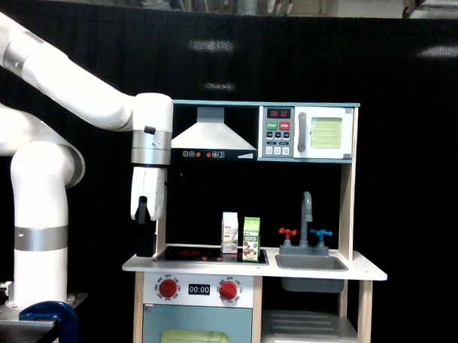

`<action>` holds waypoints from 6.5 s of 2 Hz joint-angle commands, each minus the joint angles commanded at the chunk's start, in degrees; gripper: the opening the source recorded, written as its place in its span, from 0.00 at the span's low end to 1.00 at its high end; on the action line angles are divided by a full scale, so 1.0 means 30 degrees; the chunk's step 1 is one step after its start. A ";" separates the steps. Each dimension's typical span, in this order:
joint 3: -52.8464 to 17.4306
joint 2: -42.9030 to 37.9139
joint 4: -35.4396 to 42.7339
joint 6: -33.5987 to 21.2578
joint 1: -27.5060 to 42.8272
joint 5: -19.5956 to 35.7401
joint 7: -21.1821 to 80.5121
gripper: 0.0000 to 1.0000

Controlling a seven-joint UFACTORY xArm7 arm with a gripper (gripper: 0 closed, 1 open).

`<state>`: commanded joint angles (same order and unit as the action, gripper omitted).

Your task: Put the green box into the sink

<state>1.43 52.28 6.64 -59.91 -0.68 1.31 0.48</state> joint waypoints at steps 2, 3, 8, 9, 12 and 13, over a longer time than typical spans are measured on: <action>-0.3270 -0.3763 0.2233 0.4088 0.1560 -0.1624 0.8463 1.00; -0.7097 -0.6568 0.5459 0.4519 0.7568 0.1301 1.8138 1.00; -0.8412 -1.9626 1.5342 0.0784 1.2177 1.4332 3.4699 1.00; -0.7271 -2.0312 1.5545 0.1403 1.1710 1.4918 3.4733 1.00; -0.5653 -2.5083 2.2935 -0.1739 0.8137 1.4329 3.4171 0.00; -0.4078 -2.8670 2.8388 -0.2942 0.6521 1.3844 3.2724 0.00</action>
<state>-10.80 -33.74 91.80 -68.74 18.88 42.85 98.65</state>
